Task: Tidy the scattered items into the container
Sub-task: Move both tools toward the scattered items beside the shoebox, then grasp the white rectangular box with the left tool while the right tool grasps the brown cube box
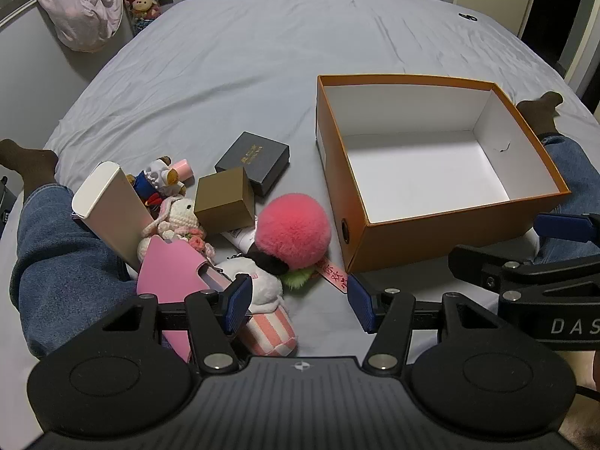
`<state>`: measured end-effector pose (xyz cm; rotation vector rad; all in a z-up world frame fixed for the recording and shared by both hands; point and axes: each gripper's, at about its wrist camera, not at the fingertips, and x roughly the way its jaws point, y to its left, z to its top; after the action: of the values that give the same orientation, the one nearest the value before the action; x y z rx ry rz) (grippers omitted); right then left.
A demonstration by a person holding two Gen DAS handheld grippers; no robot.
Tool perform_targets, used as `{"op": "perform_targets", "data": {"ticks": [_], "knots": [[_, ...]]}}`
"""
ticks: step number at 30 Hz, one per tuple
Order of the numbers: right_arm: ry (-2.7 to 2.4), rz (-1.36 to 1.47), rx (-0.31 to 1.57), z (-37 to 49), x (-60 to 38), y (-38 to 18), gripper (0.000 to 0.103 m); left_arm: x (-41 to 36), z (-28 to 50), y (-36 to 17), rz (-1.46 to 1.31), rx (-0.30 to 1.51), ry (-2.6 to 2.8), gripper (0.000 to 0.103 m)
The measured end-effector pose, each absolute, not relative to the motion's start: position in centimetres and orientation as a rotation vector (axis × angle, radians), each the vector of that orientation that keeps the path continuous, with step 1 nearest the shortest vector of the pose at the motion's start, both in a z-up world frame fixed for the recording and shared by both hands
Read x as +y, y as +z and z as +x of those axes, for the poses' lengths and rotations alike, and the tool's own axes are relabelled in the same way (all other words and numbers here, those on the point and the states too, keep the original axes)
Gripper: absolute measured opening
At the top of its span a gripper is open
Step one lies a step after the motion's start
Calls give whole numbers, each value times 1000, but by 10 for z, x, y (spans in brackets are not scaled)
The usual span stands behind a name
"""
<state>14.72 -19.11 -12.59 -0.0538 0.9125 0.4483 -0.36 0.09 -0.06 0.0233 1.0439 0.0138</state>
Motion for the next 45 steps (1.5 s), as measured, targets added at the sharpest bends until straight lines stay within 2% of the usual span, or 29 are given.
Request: {"op": "perform_targets", "data": {"ticks": [29,34,39,45], "knots": [[486,-79,931,154,-178,-132,101,13,-1,-8,13,1068,38,66],[533,-96,931,160,-166,-134,93,24,4,-8,-1,1059,44,66],[597,-124,917,169,-145,-135,81,43,10,-6,-28,1037,75,66],[680,-174,865,180,-116,-135,78,71,15,7,-41,961,126,66]]}}
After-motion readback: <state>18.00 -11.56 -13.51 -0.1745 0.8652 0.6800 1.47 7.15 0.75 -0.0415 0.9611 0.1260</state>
